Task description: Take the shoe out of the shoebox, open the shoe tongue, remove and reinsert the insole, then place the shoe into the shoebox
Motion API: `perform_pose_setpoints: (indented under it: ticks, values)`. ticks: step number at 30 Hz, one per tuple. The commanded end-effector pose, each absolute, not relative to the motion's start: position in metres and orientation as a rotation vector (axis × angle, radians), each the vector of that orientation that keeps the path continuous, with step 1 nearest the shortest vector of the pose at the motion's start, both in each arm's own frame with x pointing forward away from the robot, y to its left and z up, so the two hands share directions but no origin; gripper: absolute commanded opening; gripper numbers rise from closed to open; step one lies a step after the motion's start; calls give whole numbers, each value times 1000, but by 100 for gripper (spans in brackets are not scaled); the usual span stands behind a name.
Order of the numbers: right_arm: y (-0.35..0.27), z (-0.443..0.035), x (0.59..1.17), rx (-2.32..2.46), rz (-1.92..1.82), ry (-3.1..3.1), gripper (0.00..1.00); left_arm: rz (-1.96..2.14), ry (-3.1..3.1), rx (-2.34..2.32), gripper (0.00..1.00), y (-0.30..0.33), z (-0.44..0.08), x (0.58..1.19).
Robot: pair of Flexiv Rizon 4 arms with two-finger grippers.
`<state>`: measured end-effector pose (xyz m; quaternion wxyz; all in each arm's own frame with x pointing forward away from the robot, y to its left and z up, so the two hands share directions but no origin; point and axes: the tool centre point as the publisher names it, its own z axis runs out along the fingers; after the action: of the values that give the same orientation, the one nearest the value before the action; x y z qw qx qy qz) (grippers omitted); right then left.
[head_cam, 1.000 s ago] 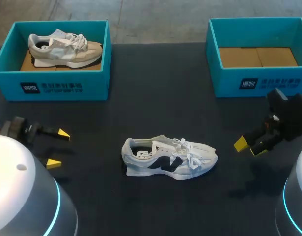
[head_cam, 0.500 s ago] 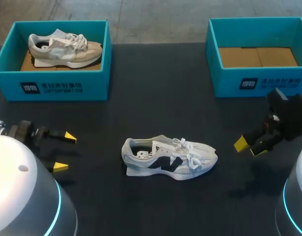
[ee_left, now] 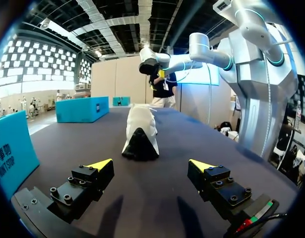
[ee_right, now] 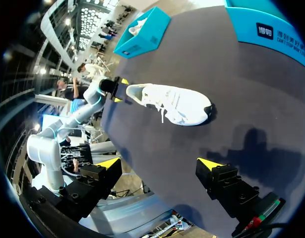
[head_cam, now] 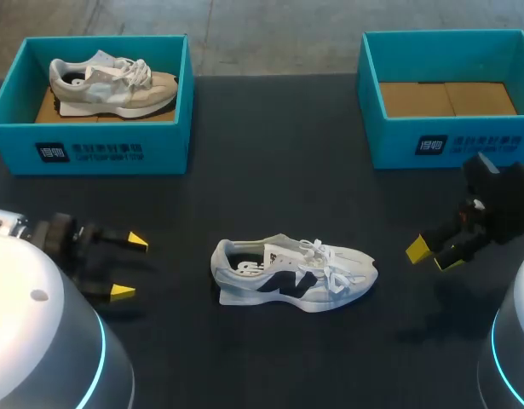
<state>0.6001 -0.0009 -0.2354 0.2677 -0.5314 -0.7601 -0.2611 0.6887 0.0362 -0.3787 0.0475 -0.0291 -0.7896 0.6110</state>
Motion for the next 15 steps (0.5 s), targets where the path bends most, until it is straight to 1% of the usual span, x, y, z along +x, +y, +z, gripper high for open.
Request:
perform_pose_setpoints:
  ticks: [1, 15]
  values:
    - [-1, -235, 599, -1436, -702, -2051, 100, 1875, -2414, -71, 100, 25, -383, 689]
    - [-1, -235, 599, -1436, -702, -2051, 100, 1884, -2444, -36, 100, -2, -395, 701]
